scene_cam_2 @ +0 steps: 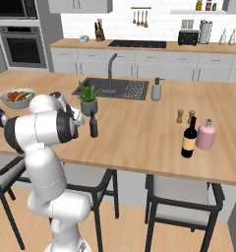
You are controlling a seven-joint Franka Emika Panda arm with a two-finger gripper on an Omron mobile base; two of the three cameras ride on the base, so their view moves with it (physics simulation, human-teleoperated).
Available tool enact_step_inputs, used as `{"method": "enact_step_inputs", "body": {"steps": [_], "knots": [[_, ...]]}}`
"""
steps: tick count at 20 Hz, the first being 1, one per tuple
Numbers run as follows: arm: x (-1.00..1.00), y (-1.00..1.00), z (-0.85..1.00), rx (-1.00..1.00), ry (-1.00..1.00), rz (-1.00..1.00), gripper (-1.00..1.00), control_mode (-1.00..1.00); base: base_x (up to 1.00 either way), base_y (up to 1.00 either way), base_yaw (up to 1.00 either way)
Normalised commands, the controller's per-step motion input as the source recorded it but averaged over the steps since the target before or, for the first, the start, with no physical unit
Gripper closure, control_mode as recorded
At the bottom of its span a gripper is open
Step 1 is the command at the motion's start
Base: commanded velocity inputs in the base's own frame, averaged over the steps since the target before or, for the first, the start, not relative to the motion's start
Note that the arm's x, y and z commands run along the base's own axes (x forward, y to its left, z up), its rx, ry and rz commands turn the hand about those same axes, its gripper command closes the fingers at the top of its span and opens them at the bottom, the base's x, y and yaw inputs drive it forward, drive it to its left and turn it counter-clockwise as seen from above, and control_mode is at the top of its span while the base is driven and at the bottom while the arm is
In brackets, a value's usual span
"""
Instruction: Move the plastic bottles in the middle to the plastics group, and the glass bottles in the middle to the glass group.
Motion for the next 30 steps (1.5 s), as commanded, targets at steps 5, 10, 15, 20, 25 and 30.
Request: {"method": "enact_step_inputs", "body": {"steps": [5,10,15,20,25,30], "knots": [[0.07,0.00,-0.10,-0.01,0.00,0.00,-1.00,-1.00,0.00,0.00,0.00],[0.15,0.00,-0.01,-0.01,0.00,0.00,-1.00,-1.00,0.00,0.00,0.00],[0.13,0.02,-0.07,-0.01,0.00,0.00,-1.00,-1.00,0.00,0.00,0.00],[0.01,0.08,-0.16,0.00,0.00,0.02,-1.00,-1.00,0.00,0.00,0.00],[0.01,0.05,-0.13,0.00,0.00,0.04,-1.00,-1.00,0.00,0.00,0.00],[0.23,0.00,-0.09,0.00,0.00,0.03,-1.00,-1.00,0.00,0.00,0.00]]}}
